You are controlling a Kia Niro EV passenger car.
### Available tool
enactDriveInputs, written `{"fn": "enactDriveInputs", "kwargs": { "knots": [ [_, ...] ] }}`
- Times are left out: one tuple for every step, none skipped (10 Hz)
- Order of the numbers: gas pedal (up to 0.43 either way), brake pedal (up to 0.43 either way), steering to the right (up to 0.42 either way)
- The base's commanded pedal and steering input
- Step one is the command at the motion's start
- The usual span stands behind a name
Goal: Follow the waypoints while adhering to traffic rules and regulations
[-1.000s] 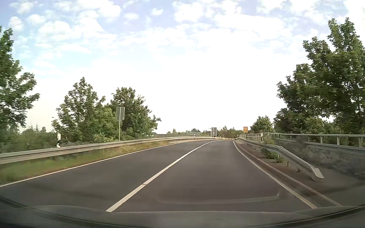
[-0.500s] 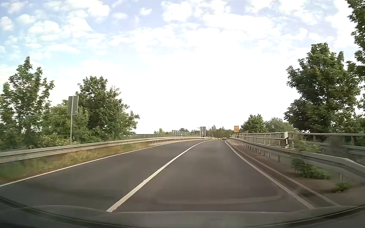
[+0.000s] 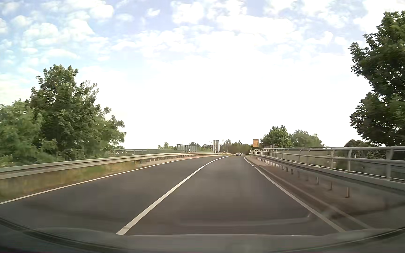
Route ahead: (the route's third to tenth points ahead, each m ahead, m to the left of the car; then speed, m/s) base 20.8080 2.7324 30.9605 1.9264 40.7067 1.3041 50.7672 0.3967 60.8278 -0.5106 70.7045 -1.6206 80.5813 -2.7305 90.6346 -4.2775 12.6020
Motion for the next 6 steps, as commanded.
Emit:
{"fn": "enactDriveInputs", "kwargs": {
  "knots": [
    [0.311, 0.024, 0.022],
    [0.311, 0.024, 0.020],
    [0.311, 0.024, 0.019],
    [0.319, 0.024, 0.018],
    [0.319, 0.024, 0.017],
    [0.331, 0.030, 0.016]
  ]
}}
